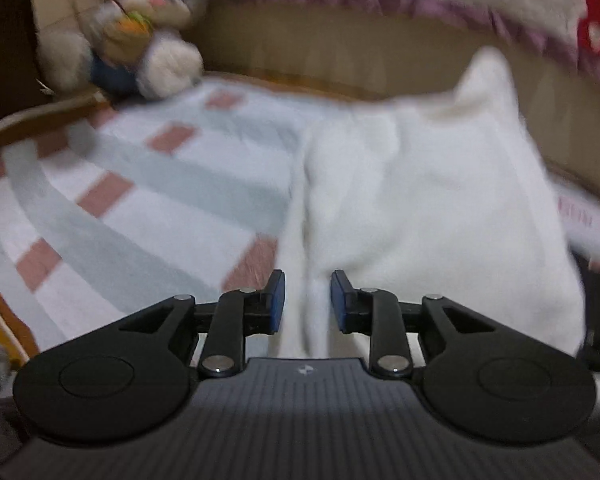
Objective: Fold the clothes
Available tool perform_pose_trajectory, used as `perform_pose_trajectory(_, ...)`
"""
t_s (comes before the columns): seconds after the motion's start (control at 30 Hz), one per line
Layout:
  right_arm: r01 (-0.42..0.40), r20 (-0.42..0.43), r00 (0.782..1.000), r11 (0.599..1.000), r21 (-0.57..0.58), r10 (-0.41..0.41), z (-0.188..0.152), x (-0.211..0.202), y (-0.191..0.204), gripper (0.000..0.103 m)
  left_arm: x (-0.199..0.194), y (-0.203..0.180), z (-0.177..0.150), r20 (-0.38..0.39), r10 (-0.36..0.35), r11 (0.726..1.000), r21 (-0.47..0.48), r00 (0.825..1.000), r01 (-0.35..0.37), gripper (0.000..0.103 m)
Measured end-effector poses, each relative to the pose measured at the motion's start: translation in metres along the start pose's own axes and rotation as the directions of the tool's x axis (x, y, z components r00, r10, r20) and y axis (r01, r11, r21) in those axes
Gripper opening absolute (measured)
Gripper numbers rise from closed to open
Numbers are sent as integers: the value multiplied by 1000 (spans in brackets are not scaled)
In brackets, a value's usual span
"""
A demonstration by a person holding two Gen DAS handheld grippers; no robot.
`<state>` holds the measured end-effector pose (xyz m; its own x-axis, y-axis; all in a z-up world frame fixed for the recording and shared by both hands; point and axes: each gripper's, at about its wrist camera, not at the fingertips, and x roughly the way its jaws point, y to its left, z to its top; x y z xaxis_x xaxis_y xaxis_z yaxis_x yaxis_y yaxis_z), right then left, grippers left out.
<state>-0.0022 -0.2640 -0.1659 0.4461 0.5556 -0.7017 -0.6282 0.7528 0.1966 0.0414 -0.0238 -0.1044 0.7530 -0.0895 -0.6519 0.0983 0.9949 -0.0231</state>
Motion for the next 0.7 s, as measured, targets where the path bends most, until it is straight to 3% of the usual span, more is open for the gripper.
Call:
perform_pose_trajectory(0.07,-15,27,1000,1000,-1,15,4,-16,-4,32,-12,-1,12,95,-22,1000,13,995,21,28)
perform_pose_trajectory(0.13,-27,73,997,1000,10,27,9,-37,-10,34,-9,-2,25,111,-129,992,12,985,128,34)
perform_pose_trajectory(0.23,-32,170,985,997,74,19,28,-67,-34,44,15,-18,44,50,-262,964,71,964,258,34)
perform_pose_trajectory(0.27,-19,195,981,995,96,0,36,-73,-45,50,28,-26,48,9,-270,956,120,963,267,34)
perform_pose_trajectory(0.33,46,221,972,991,128,-74,50,-77,-68,50,54,-43,54,-78,-268,934,224,960,278,34)
perform_pose_trajectory(0.4,118,223,962,979,168,-155,57,-77,-90,50,81,-46,51,-152,-154,933,303,976,194,35)
perform_pose_trajectory(0.47,146,217,957,965,219,-194,54,-78,-109,50,92,-36,45,-170,-66,940,320,983,118,35)
perform_pose_trajectory(0.6,155,189,958,943,296,-216,29,-85,-137,50,92,-7,45,-174,-91,977,173,980,121,33)
perform_pose_trajectory(0.7,170,133,965,922,349,-228,19,-77,-162,51,85,-25,64,-109,-98,970,211,989,119,31)
